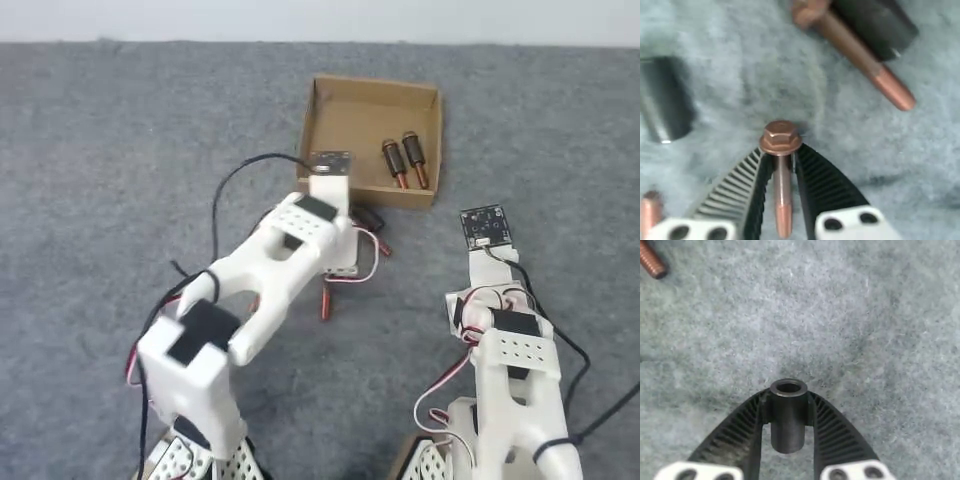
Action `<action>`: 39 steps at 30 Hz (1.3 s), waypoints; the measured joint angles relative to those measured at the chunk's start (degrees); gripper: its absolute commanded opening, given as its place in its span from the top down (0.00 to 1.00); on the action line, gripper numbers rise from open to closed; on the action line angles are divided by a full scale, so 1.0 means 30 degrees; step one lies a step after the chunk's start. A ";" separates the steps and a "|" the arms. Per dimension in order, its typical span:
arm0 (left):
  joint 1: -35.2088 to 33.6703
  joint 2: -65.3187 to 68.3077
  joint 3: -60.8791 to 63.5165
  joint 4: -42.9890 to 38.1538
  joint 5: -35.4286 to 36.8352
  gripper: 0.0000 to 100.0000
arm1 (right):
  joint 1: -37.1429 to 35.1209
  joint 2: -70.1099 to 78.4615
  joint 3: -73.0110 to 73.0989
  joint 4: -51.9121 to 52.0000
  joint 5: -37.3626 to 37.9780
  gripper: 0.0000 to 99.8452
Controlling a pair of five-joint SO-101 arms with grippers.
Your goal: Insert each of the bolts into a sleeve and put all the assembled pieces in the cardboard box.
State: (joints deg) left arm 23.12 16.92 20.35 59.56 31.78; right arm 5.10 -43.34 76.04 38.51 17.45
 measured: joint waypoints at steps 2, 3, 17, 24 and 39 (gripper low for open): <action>-0.0410 -0.1172 0.1553 -0.1436 0.0000 0.99 | 0.0000 0.0000 0.0000 0.0000 0.0000 0.99; -0.0615 -0.1788 0.2315 -0.2227 0.0000 0.99 | 0.0000 0.0000 0.0000 0.0000 0.0000 0.99; -0.2051 -0.5040 0.7209 -0.8322 0.0000 0.99 | -0.1582 0.0000 0.1026 -0.5978 -0.2872 0.99; -0.2139 -0.5187 0.7414 -0.8879 0.0000 0.99 | -0.2081 0.0000 0.1055 -1.3333 -0.2872 0.99; -0.2139 -0.5187 0.7414 -0.8879 0.0000 0.99 | -0.3165 0.0000 0.1055 -2.0571 -0.2872 0.99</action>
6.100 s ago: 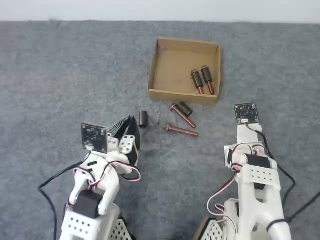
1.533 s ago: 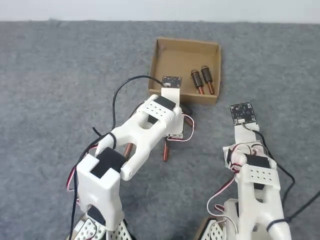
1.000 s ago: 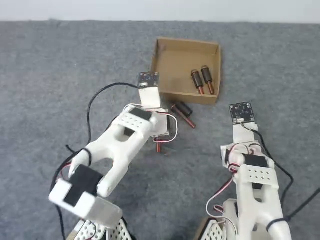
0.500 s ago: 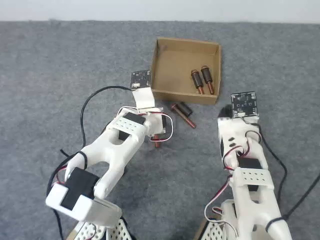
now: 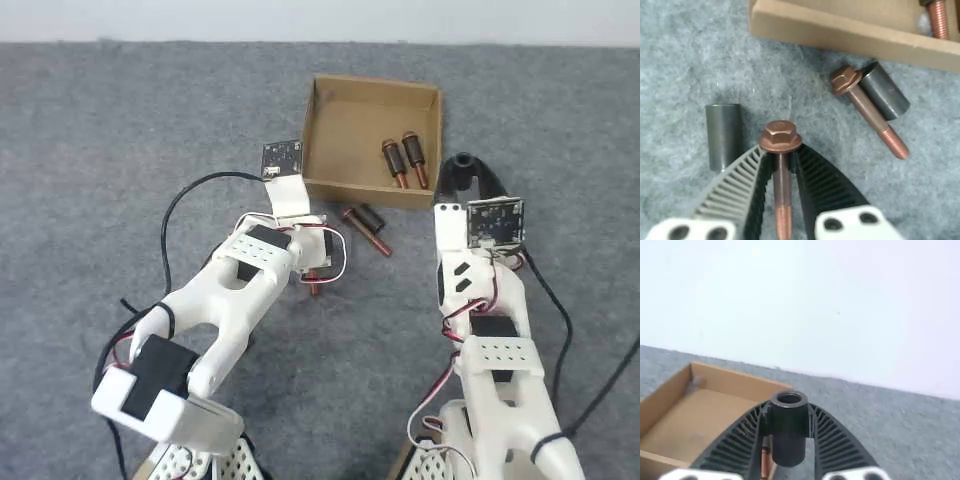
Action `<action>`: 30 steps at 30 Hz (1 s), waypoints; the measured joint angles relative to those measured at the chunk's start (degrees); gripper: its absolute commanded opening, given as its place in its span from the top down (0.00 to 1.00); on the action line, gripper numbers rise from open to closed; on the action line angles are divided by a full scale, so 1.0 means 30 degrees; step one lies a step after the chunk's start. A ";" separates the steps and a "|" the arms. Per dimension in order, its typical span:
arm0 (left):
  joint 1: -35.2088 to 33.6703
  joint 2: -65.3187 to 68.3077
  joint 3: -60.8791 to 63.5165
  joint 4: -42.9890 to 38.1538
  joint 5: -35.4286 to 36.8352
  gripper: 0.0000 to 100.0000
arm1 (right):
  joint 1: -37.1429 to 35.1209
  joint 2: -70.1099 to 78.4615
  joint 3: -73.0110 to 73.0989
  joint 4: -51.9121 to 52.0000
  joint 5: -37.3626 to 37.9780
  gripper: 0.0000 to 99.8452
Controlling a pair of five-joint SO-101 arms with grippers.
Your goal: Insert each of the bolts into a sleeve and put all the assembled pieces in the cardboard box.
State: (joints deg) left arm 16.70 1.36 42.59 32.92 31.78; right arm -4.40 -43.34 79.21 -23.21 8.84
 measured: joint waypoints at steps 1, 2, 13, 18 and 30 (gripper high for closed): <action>0.0000 0.0000 0.0000 0.0000 0.0000 0.99 | -0.0234 0.0029 0.0000 -0.0029 0.0000 0.99; 0.0000 0.0000 0.0000 0.0000 0.0000 0.99 | -0.0469 0.0088 0.0000 -0.0029 0.0000 0.99; 0.0000 0.0000 0.0000 0.0000 0.0000 0.99 | -0.0821 0.7824 -0.3487 -0.1846 -0.0147 0.99; 0.0000 0.0000 0.0000 0.0000 0.0000 0.99 | -0.1084 1.1751 -0.3810 -0.8059 -0.0147 0.99; 0.0000 0.0000 0.0000 0.0000 0.0000 0.99 | -0.1788 2.1363 -0.4044 -1.9927 -0.0147 0.99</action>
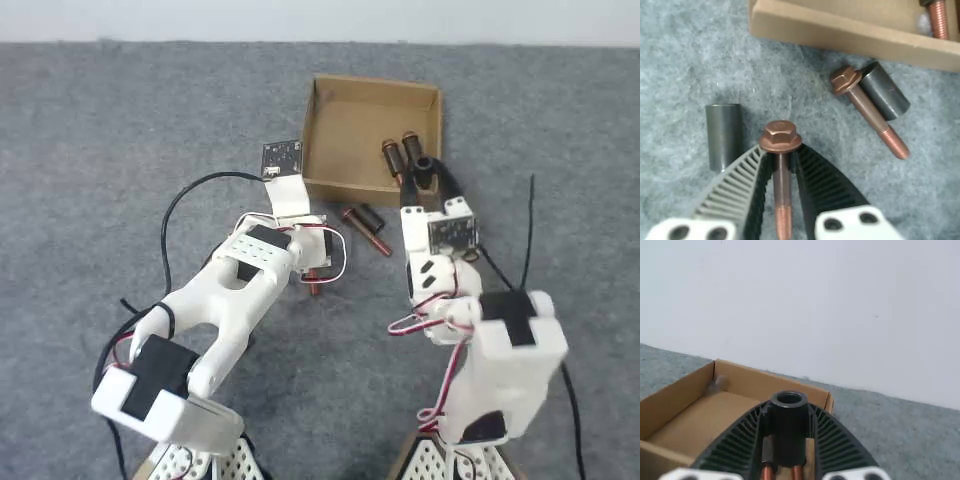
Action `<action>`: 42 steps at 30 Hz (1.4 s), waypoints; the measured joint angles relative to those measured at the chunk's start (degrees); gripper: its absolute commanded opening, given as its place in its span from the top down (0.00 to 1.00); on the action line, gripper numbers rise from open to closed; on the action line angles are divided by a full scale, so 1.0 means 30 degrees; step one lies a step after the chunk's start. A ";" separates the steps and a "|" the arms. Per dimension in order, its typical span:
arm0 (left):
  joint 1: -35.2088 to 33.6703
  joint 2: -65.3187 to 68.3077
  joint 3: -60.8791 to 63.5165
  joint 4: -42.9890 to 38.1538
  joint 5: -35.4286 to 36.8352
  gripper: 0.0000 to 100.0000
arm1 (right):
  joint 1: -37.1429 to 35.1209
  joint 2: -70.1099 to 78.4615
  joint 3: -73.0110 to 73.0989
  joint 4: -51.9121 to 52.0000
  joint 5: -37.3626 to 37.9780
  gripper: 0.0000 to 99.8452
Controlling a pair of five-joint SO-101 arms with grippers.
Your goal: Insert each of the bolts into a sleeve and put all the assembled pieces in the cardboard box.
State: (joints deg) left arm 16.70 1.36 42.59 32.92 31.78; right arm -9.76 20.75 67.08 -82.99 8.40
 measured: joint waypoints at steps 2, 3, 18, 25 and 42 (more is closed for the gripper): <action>0.0000 0.0000 0.0000 0.0000 0.0000 0.99 | -0.0059 0.1231 0.0000 -0.1260 0.0000 0.99; 0.0000 0.0000 0.0000 0.0000 0.0000 0.99 | -0.0059 0.1700 0.0000 -0.1846 0.0000 0.99; 0.0000 0.0000 0.0000 0.0000 0.0000 0.99 | -0.1172 0.0938 0.6095 -0.4952 -0.1553 0.99; 0.0000 0.0000 0.0000 0.0000 0.0000 0.99 | -0.1201 -0.1201 0.8234 -0.4982 -0.2872 0.99; -0.0352 0.0000 -0.2784 0.0000 0.0000 0.99 | -0.1201 -0.1377 0.8264 -0.4982 -0.2930 0.99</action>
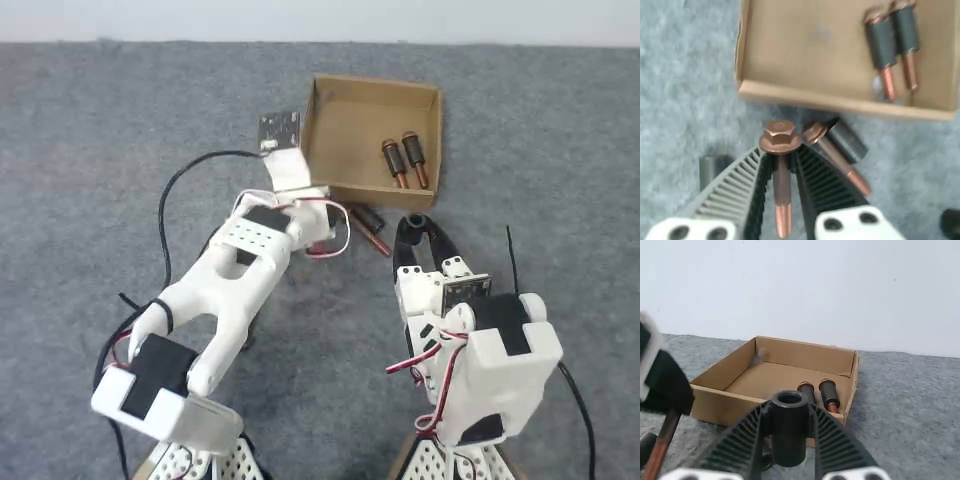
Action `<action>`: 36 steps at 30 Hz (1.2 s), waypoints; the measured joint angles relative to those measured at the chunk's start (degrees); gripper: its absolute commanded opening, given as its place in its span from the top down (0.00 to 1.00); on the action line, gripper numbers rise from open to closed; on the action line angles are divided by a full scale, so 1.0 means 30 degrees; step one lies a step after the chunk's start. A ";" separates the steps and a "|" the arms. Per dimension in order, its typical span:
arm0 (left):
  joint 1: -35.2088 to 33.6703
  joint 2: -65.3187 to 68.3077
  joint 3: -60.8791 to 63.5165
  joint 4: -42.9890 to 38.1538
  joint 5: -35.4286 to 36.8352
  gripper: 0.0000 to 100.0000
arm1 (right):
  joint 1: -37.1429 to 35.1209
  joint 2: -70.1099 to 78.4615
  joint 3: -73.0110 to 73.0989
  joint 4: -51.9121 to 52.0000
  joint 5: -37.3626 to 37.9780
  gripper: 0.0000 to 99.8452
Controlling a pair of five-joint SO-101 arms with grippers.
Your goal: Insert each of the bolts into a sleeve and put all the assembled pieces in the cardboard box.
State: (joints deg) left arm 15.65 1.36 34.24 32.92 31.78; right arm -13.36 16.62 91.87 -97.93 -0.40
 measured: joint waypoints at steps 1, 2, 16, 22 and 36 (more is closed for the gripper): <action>0.0000 0.0000 -0.0264 0.0000 0.0000 0.99 | 0.0000 0.0000 0.0000 0.0000 0.0000 0.99; 0.0000 0.0000 -0.0557 0.0000 0.0000 0.99 | 0.0000 0.0000 0.0029 0.0000 0.0000 0.99; 0.0293 0.0000 -0.3810 0.0000 0.0000 0.99 | -0.0029 0.0000 0.0029 0.0000 0.0000 0.99; 0.1319 -0.0381 -0.4015 0.0000 0.0000 0.99 | -0.0029 0.0000 0.0029 0.0000 0.0000 0.99; 0.2286 -0.4806 0.1700 -0.6857 0.0000 0.99 | -0.0381 0.0000 0.0029 0.0000 0.0000 0.99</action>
State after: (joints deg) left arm 22.51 -13.05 39.34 12.35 31.78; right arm -14.51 16.62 91.96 -97.93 -0.40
